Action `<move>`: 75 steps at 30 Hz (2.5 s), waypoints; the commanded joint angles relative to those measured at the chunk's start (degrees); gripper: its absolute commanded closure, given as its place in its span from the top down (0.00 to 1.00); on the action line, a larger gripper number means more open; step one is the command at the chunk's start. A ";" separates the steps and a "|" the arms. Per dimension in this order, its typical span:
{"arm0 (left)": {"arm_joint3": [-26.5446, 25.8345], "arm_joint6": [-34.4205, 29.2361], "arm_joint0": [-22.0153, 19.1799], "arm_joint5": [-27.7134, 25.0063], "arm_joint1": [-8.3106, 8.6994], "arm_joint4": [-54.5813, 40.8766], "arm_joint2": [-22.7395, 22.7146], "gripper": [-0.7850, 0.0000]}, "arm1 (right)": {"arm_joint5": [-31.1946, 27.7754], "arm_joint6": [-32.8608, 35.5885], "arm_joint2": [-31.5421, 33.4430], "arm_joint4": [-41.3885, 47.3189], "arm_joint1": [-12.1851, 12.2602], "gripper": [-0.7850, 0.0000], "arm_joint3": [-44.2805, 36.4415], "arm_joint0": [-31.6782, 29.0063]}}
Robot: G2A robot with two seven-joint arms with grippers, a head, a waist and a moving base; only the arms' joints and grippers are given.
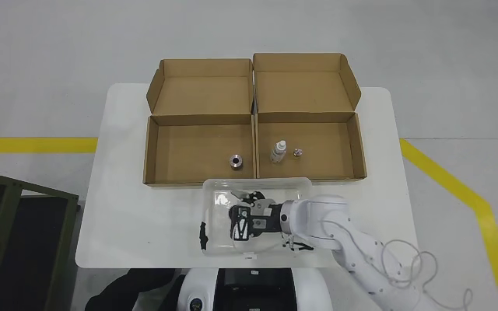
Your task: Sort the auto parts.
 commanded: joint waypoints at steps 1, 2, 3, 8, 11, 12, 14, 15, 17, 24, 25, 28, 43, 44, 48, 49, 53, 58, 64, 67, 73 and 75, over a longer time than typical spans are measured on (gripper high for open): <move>0.00 0.00 0.00 0.00 0.00 0.00 0.00 1.00 | 0.07 -0.35 -0.07 -0.86 0.10 0.78 0.62 -0.28; 0.00 0.00 0.00 0.00 0.00 0.00 0.00 1.00 | 0.16 -0.59 -0.12 -1.19 0.13 0.78 1.06 -0.40; 0.00 0.00 0.00 0.00 0.00 0.00 0.00 1.00 | 0.25 -0.86 -0.19 -1.50 0.15 0.79 1.48 -0.45; 0.00 0.00 0.00 0.00 0.00 0.00 0.00 1.00 | 0.48 -1.60 -0.74 -3.05 0.15 0.78 3.23 -0.16; 0.00 0.00 0.00 0.00 0.00 0.00 0.00 1.00 | 0.86 -2.02 -1.18 -3.87 0.08 0.77 4.07 0.20; 0.00 0.00 0.00 0.00 0.00 0.00 0.00 1.00 | 1.05 -2.34 -1.39 -3.95 0.03 0.76 4.37 0.30; 0.00 0.00 0.00 0.00 0.00 0.00 0.00 1.00 | 1.24 -2.69 -1.86 -4.28 -0.08 0.75 5.10 0.65; 0.00 0.00 0.00 0.00 0.00 0.00 0.00 1.00 | 1.36 -2.89 -2.13 -4.34 -0.16 0.73 5.48 0.82; 0.00 0.00 0.00 0.00 0.00 0.00 0.00 1.00 | 1.51 -3.07 -2.71 -4.45 -0.31 0.70 6.28 1.17; 0.00 0.00 0.00 0.00 0.00 0.00 0.00 1.00 | 1.60 -3.72 -4.19 -3.90 -0.77 0.65 8.77 2.24; 0.00 0.00 0.00 0.00 0.00 0.00 0.00 1.00 | 1.62 -3.82 -4.32 -3.77 -0.82 0.65 8.97 2.34; 0.00 0.00 0.00 0.00 0.00 0.00 0.00 1.00 | 1.64 -4.33 -4.55 -3.21 -0.95 0.52 9.49 2.63; 0.00 0.00 0.00 0.00 0.00 0.00 0.00 1.00 | 0.53 -6.99 -2.63 0.62 -0.62 0.00 6.89 1.94; 0.00 0.00 0.00 0.00 0.00 0.00 0.00 1.00 | 0.30 -7.15 -2.05 1.21 -0.48 0.00 6.21 1.66; 0.00 0.00 0.00 0.00 0.00 0.00 0.00 1.00 | -0.78 -7.65 0.29 4.04 0.09 0.00 3.66 0.40; 0.00 0.00 0.00 0.00 0.00 0.00 0.00 1.00 | -1.00 -7.69 0.90 4.71 0.24 0.00 3.01 0.11; 0.00 0.00 0.00 0.00 0.00 0.00 0.00 1.00 | -2.29 -7.82 3.00 8.00 0.77 0.00 0.30 -1.03; 0.00 0.00 0.00 0.00 0.00 0.00 0.00 1.00 | -4.09 -7.75 5.29 12.28 1.37 0.00 -3.28 -1.91; 0.00 0.00 0.00 0.00 0.00 0.00 0.00 1.00 | -4.44 -8.67 8.33 17.81 1.97 0.00 -7.02 -2.67; 0.00 0.00 0.00 0.00 0.00 0.00 0.00 1.00 | -4.66 -9.36 9.77 20.13 2.23 0.00 -8.79 -2.75; 0.00 0.00 0.00 0.00 0.00 0.00 0.00 1.00 | -4.09 -11.06 12.52 24.38 2.63 0.00 -11.17 -2.87; 0.00 0.00 0.00 0.00 0.00 0.00 0.00 1.00 | -3.70 -11.70 13.57 25.75 2.75 0.00 -11.87 -2.82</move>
